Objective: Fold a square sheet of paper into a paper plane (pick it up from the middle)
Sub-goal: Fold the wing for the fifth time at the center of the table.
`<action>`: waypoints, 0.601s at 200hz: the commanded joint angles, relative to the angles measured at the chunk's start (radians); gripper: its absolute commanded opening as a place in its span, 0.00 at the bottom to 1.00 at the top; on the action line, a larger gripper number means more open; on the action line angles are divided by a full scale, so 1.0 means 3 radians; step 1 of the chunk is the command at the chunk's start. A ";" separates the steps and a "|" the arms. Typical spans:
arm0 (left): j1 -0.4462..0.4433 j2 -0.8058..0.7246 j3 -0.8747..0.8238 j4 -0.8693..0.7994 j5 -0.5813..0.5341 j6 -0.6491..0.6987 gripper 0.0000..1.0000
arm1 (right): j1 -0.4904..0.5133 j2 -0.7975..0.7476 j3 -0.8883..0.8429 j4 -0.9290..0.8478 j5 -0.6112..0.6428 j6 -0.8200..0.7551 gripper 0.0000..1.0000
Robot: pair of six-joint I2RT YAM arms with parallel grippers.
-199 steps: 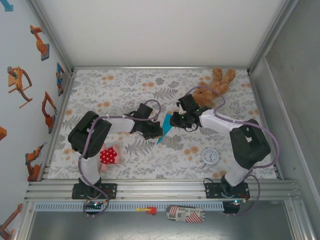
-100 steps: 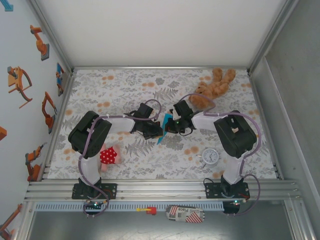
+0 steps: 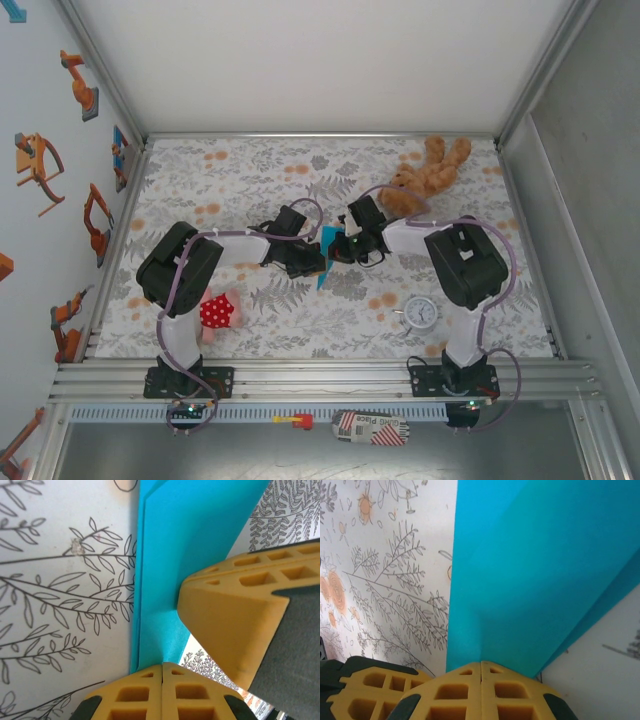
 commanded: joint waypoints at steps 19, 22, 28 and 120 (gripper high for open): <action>0.0004 0.0267 -0.0161 -0.0734 -0.0384 0.0112 0.00 | -0.0300 0.0328 0.0319 -0.0046 0.0291 -0.0172 0.00; 0.0008 0.0270 -0.0163 -0.0732 -0.0387 0.0117 0.00 | -0.0315 0.0341 0.0345 -0.0056 0.0288 -0.0186 0.00; 0.0005 0.0275 -0.0163 -0.0737 -0.0388 0.0122 0.00 | -0.0348 0.0374 0.0382 -0.0069 0.0285 -0.0202 0.00; 0.0009 0.0314 -0.0161 -0.0751 -0.0363 0.0153 0.00 | -0.0724 0.0696 0.0760 0.0065 0.0188 -0.0395 0.00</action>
